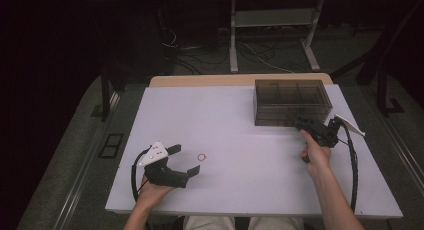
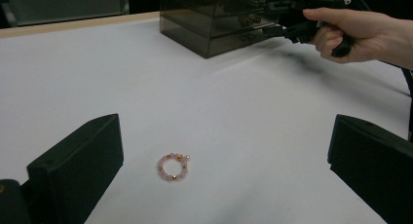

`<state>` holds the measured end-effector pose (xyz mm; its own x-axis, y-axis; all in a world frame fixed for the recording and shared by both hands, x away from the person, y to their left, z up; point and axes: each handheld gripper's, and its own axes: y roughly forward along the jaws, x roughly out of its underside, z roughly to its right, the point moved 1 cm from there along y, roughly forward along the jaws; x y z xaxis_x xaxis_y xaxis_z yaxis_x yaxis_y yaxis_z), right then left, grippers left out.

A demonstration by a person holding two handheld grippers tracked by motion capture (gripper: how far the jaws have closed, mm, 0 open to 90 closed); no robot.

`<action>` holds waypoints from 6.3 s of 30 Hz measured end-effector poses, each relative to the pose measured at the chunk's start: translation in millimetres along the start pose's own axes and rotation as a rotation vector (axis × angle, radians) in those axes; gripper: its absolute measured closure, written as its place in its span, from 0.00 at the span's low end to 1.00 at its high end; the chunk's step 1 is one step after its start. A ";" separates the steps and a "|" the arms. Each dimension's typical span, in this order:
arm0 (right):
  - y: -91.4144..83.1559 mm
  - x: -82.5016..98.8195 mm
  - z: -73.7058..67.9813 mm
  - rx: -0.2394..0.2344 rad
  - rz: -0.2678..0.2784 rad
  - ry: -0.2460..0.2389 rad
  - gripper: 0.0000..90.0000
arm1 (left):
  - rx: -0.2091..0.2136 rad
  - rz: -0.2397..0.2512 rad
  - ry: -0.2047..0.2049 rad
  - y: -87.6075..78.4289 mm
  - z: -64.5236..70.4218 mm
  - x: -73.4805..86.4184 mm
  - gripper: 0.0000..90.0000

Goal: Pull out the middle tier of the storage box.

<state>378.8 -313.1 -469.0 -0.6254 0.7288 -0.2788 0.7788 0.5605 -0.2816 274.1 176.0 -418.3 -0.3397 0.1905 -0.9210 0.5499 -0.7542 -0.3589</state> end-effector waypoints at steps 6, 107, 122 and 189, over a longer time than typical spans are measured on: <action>1.5 0.9 3.3 0.018 0.017 0.030 0.60 | 0.003 -0.002 0.001 0.9 -0.2 0.1 0.00; -13.0 36.0 -0.4 0.009 0.143 0.130 0.88 | 0.004 -0.011 0.016 1.7 0.9 0.2 0.00; -21.6 45.9 -8.1 0.053 0.094 0.033 0.65 | 0.008 -0.018 0.017 2.0 0.8 0.5 0.00; -46.3 12.4 -58.5 0.160 -0.261 -0.669 0.52 | 0.004 -0.015 0.016 1.9 2.5 0.4 0.00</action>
<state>337.9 -306.9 -405.7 -0.7253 0.1547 -0.6708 0.6158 0.5813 -0.5318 273.1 173.1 -419.0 -0.3355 0.2121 -0.9179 0.5420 -0.7535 -0.3722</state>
